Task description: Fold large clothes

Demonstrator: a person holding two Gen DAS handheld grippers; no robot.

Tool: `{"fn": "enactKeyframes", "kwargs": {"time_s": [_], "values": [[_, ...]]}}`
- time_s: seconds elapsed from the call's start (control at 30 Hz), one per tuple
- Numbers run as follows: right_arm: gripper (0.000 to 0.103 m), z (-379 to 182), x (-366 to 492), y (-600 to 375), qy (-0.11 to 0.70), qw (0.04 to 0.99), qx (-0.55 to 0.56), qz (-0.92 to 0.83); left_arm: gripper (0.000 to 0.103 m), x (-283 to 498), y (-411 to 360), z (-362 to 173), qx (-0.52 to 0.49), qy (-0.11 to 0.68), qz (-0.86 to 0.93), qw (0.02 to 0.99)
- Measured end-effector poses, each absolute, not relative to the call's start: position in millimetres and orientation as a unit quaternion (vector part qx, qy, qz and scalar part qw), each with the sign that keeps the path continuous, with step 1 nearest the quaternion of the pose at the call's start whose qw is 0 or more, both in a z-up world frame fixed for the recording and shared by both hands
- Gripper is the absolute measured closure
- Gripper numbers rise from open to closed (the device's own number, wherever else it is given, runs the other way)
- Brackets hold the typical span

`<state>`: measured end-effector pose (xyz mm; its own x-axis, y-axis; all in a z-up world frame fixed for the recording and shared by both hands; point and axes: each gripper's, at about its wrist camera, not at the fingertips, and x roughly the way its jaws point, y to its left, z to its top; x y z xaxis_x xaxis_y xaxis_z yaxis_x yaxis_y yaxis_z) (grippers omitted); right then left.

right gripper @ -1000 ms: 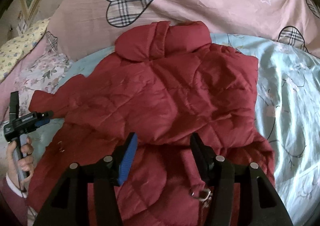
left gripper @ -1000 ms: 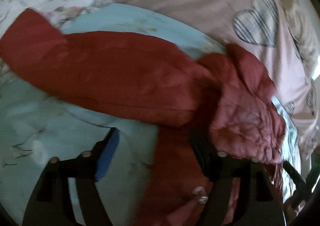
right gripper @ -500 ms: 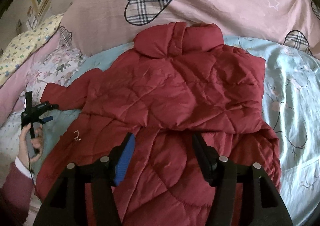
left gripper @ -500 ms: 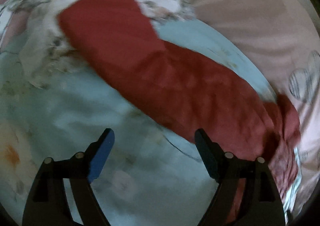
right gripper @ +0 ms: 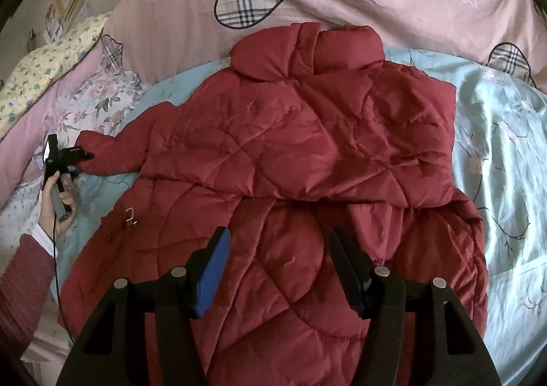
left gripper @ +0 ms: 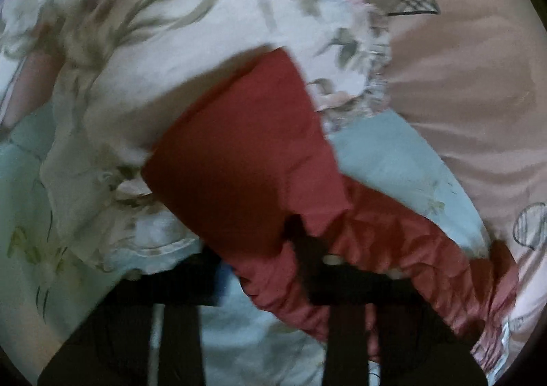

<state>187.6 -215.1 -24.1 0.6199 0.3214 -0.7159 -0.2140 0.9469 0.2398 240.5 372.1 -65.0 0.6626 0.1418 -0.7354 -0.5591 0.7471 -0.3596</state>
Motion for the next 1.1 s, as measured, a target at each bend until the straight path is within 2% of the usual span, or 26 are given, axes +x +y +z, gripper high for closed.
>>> {"fn": "enactKeyframes", "kwargs": {"time_s": [0.03, 0.13, 0.57, 1.1], "values": [[0.041, -25, 187, -216, 0.410, 0.898, 0.067, 0.148, 0.090, 237, 365, -59, -0.284, 0.350, 0.195, 0.871], [0.041, -26, 186, -217, 0.409, 0.898, 0.070, 0.147, 0.093, 230, 350, -44, -0.270, 0.335, 0.174, 0.885], [0.041, -30, 181, -230, 0.408, 0.896, 0.091, 0.148, 0.093, 216, 259, 24, -0.232, 0.282, 0.043, 0.930], [0.041, -26, 178, -256, 0.400, 0.899, 0.118, 0.135, 0.093, 223, 105, 43, -0.170, 0.304, -0.117, 0.930]]}}
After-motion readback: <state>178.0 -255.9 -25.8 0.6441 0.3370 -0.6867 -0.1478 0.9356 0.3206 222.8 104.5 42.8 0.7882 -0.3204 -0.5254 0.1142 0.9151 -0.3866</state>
